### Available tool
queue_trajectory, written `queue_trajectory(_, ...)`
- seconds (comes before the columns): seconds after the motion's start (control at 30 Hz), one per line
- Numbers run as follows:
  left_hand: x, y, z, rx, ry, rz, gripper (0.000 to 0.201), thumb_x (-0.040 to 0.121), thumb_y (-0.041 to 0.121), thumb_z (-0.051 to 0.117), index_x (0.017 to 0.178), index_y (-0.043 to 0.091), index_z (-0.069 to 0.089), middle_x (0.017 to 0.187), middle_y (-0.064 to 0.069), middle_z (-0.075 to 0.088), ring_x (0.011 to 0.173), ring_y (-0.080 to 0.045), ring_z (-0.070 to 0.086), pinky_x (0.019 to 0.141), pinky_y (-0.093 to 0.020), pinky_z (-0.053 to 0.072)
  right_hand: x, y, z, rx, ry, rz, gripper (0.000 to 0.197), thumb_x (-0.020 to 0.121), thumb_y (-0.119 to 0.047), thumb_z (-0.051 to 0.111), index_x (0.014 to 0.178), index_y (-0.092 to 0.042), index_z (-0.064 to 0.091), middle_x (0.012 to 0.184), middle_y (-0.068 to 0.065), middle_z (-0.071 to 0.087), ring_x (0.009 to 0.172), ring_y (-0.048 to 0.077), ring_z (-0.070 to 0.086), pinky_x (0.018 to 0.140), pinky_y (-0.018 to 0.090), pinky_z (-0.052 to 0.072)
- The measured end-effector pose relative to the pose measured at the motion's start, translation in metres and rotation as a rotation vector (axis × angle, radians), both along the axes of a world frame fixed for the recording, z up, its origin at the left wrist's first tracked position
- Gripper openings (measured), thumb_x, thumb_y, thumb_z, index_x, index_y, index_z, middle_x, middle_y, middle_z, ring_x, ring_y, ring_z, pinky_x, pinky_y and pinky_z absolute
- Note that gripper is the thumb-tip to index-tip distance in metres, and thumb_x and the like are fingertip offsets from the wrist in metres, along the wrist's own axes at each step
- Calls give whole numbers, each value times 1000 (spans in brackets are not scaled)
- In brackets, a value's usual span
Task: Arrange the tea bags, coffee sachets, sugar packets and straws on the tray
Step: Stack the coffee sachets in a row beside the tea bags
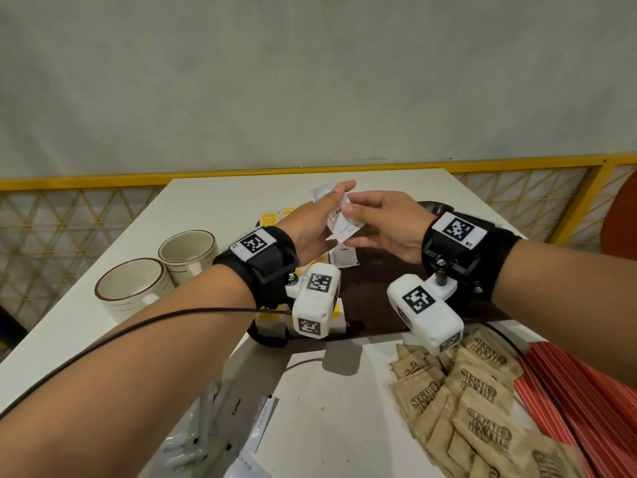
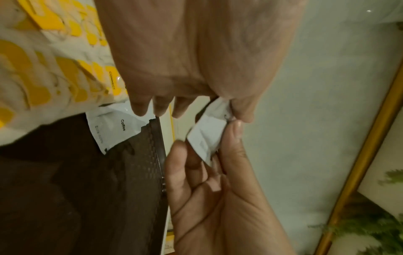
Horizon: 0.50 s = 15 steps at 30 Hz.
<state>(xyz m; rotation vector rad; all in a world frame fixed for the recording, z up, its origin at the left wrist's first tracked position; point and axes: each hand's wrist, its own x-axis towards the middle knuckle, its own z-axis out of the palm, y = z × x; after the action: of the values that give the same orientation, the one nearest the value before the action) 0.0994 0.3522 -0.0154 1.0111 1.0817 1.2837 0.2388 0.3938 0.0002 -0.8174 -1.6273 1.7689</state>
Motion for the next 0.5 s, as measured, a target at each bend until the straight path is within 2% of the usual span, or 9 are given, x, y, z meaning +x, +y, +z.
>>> queue_trajectory(0.07, 2, -2, 1, -30, 75, 6, 35, 100, 45, 35, 130, 35, 49, 128, -1, 59, 121, -22, 55, 111, -44, 34, 2, 1, 1, 29, -44, -23, 25, 90, -17, 63, 115, -10, 64, 98, 7, 69, 77, 13, 70, 66, 28, 59)
queue_trajectory(0.13, 5, -4, 6, -39, 166, 7, 41, 99, 46, 36, 134, 29, 47, 129, -4, 59, 118, -21, 57, 107, -40, 40, 4, 2, 1, 48, -61, -20, 17, 90, -16, 63, 105, -9, 66, 94, 7, 70, 75, 14, 70, 70, 29, 60)
queue_trajectory(0.17, 6, -5, 9, -46, 237, 7, 44, 99, 48, 35, 132, 24, 48, 126, -6, 61, 113, -21, 59, 103, -38, 44, 5, 4, -1, 47, -59, -24, 15, 90, -15, 63, 103, -7, 65, 95, 9, 70, 77, 16, 70, 72, 30, 60)
queue_trajectory(0.23, 4, -5, 16, -66, 400, 40, 46, 99, 50, 31, 123, 16, 51, 107, -7, 64, 94, -20, 62, 88, -36, 50, 7, 7, -4, 32, -72, -52, 18, 90, -13, 62, 105, -2, 63, 99, 13, 69, 81, 19, 70, 69, 29, 60)
queue_trajectory(0.3, -1, -3, 21, -62, 469, 90, 33, 102, 39, 32, 108, 11, 49, 88, -7, 57, 73, -19, 56, 71, -33, 50, 10, 10, -9, 14, -103, -79, 20, 91, -11, 61, 107, 1, 62, 99, 15, 69, 82, 20, 69, 62, 26, 58)
queue_trajectory(0.37, -7, 1, 22, -77, 481, 95, 19, 102, 22, 38, 92, 9, 49, 77, -7, 48, 61, -18, 51, 60, -29, 48, 13, 14, -16, 10, -153, -89, 18, 91, -11, 61, 105, 1, 62, 98, 15, 68, 79, 19, 68, 59, 25, 57)
queue_trajectory(0.43, -11, 7, 19, -117, 569, 60, 18, 99, 10, 44, 84, 9, 52, 74, -8, 50, 60, -17, 55, 57, -26, 53, 16, 15, -26, 38, -234, -94, 13, 91, -10, 61, 100, -1, 62, 94, 14, 67, 77, 19, 66, 62, 27, 58)
queue_trajectory(0.5, -12, 14, 15, -154, 710, 4, 15, 97, 6, 50, 83, 8, 56, 75, -10, 57, 62, -16, 59, 59, -23, 56, 17, 17, -37, 98, -319, -97, 6, 90, -9, 62, 93, -3, 63, 87, 12, 64, 75, 19, 64, 68, 32, 58)
